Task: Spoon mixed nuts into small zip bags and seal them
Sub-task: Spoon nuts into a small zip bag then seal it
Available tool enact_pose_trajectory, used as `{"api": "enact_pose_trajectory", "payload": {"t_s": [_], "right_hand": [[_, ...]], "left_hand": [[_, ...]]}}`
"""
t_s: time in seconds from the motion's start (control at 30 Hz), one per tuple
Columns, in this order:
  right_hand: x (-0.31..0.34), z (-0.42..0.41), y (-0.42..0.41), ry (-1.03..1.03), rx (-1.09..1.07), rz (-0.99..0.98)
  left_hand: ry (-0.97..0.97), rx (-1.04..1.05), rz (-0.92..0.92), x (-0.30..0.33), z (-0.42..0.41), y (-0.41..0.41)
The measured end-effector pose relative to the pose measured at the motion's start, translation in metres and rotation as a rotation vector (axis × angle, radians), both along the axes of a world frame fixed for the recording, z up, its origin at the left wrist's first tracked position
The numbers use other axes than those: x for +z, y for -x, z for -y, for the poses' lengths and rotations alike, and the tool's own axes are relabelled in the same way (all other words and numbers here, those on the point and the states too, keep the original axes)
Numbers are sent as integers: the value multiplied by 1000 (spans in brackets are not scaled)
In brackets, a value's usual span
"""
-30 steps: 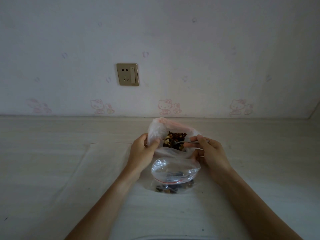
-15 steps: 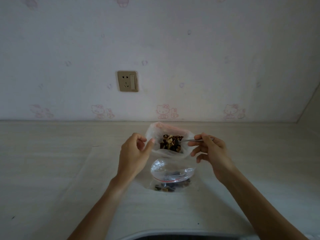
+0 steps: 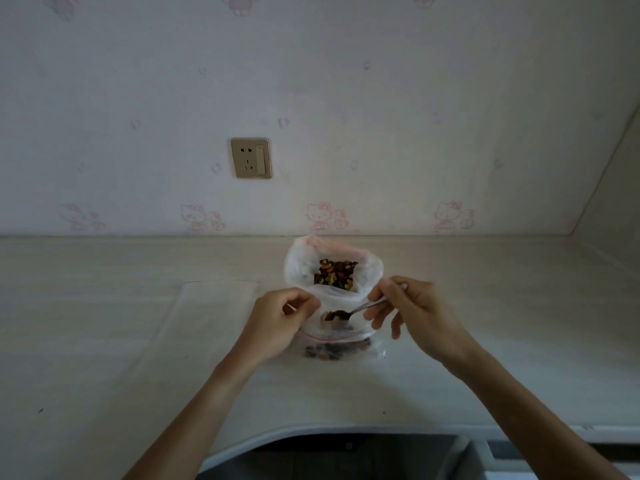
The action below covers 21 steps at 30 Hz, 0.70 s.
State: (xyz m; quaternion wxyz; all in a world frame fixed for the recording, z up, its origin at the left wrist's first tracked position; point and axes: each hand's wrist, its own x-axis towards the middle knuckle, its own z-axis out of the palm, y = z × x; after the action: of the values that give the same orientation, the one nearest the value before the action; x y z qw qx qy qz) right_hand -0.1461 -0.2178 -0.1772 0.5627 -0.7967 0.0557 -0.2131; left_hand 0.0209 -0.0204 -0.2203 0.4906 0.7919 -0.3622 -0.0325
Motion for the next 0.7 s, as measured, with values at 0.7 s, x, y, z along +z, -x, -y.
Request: {"api": "enact_pose_trajectory", "payload": {"t_s": [0.7], "right_hand": [[6, 15, -3, -308, -194, 88]], "left_hand": [[80, 242, -67, 1, -8, -15]]}}
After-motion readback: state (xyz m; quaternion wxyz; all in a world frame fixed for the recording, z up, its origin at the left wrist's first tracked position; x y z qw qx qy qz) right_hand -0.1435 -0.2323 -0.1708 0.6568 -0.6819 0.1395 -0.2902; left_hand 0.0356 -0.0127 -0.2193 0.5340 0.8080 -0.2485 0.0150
